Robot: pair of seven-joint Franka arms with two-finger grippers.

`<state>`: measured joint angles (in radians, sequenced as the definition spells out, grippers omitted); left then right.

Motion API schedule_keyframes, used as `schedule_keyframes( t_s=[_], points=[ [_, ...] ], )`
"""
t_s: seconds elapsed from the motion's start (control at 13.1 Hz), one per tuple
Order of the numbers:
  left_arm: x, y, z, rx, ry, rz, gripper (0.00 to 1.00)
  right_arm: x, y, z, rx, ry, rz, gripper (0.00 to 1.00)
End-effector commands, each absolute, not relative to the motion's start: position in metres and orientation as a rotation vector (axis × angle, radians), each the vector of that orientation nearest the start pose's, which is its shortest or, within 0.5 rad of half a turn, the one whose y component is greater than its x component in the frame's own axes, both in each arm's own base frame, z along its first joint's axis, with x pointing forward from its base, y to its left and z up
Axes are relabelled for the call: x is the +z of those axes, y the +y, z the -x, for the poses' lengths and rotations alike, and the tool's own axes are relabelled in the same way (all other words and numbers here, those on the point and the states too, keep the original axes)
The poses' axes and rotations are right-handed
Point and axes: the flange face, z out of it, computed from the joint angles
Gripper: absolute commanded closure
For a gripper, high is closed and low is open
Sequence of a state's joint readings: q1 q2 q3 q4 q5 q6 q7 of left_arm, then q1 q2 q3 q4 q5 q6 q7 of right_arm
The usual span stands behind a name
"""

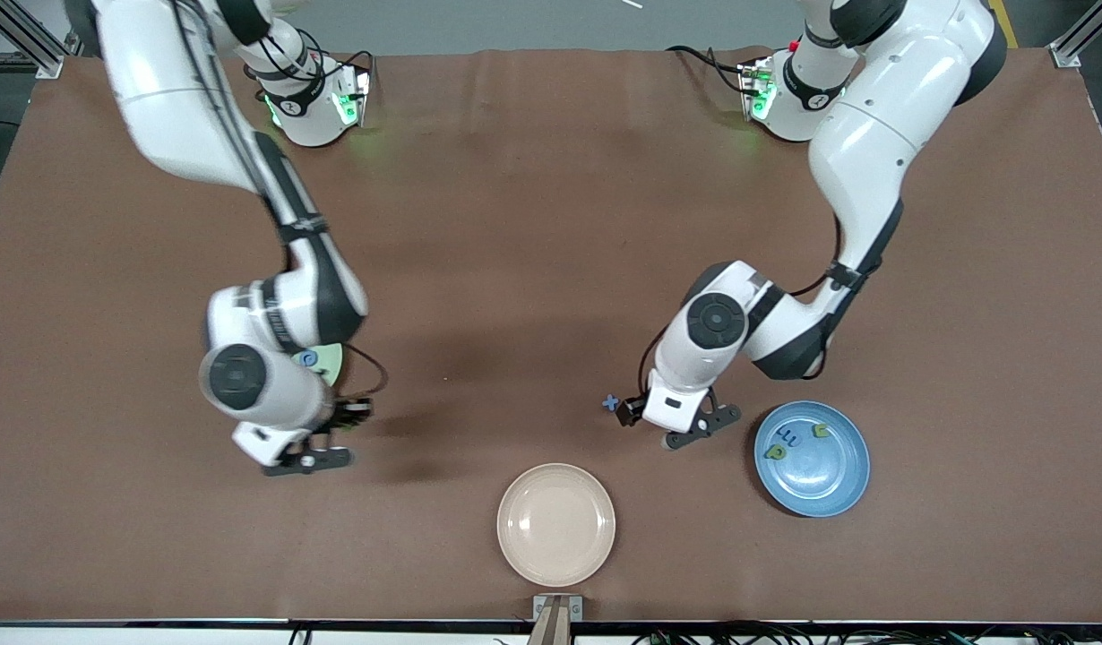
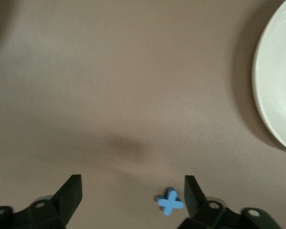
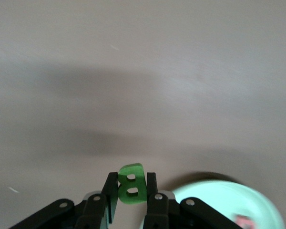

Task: Sort upper and lower case letters into plates
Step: 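Place the B on the green plate while the left gripper grasps plus sign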

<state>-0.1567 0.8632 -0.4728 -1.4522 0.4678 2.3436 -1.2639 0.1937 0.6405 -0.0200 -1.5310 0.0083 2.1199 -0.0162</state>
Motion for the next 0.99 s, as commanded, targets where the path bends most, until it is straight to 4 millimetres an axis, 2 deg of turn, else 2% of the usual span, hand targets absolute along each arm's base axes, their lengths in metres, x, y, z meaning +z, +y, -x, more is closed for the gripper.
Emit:
schedule_keyframes(
  t_s=[0.0, 0.15, 0.46, 0.53, 0.61, 0.69, 0.76, 0.92],
  points=[
    [0.204, -0.39, -0.633, -0.137, -1.031, 3.077, 0.14, 0.263, 0.053, -0.643, 0.089, -0.412, 3.062, 1.0],
    [0.193, -0.404, -0.628, -0.139, -1.132, 3.029, 0.2, 0.242, 0.024, -0.629, 0.089, -0.439, 3.027, 1.0],
    [0.182, -0.411, -0.625, -0.125, -1.265, 2.972, 0.27, 0.213, 0.02, -0.611, 0.064, -0.441, 3.035, 1.0],
    [0.178, -0.413, -0.624, -0.118, -1.27, 2.968, 0.3, 0.211, 0.021, -0.609, 0.069, -0.443, 3.035, 1.0],
    [0.177, -0.414, -0.623, -0.115, -1.281, 2.963, 0.31, 0.211, 0.023, -0.608, 0.074, -0.45, 3.034, 0.96],
    [0.175, -0.415, -0.622, -0.111, -1.29, 2.957, 0.35, 0.213, 0.026, -0.61, 0.079, -0.47, 3.035, 0.39],
    [0.173, -0.418, -0.619, -0.108, -1.281, 2.96, 0.38, 0.216, 0.026, -0.612, 0.08, -0.479, 3.036, 0.02],
    [0.172, -0.425, -0.614, -0.107, -1.264, 2.966, 0.46, 0.233, 0.027, -0.624, 0.073, -0.473, 3.038, 0.0]
  ],
)
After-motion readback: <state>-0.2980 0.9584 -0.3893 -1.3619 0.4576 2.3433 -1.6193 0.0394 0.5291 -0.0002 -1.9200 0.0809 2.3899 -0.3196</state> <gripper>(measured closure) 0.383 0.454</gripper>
